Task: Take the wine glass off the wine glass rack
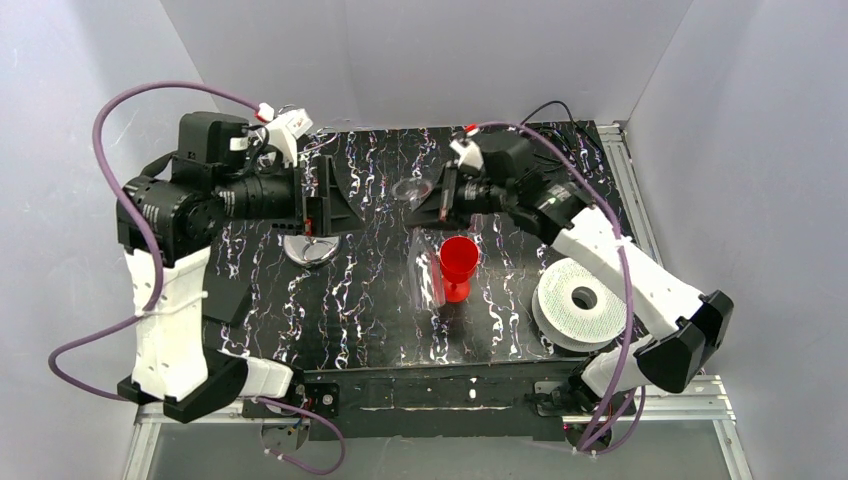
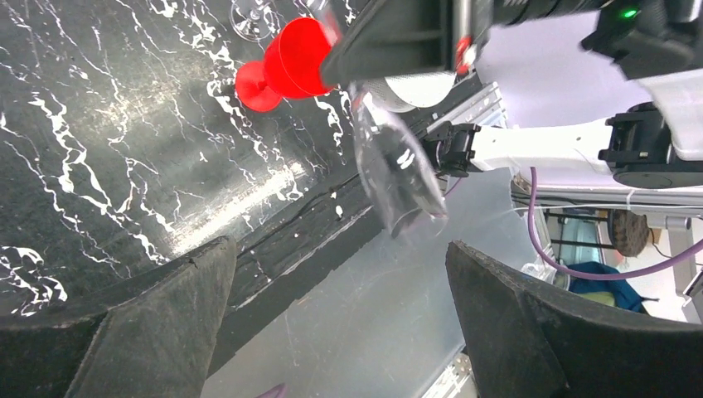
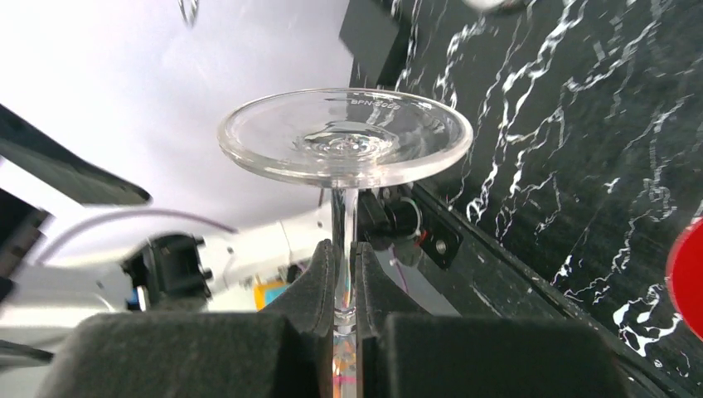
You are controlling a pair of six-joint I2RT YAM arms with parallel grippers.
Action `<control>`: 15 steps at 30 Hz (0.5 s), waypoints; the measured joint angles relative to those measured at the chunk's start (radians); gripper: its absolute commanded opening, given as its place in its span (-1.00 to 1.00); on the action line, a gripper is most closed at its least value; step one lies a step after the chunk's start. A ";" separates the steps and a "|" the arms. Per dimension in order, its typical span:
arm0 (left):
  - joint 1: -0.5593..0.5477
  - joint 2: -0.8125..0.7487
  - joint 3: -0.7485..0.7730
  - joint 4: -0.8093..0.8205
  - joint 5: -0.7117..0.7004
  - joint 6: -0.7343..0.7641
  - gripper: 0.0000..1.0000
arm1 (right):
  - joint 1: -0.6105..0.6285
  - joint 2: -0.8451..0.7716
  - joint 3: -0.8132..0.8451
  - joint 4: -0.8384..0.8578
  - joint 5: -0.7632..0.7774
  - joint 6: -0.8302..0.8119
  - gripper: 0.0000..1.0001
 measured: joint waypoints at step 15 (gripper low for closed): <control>0.000 -0.103 -0.198 0.133 -0.017 -0.104 0.89 | -0.165 -0.235 0.018 -0.172 0.279 0.375 -0.97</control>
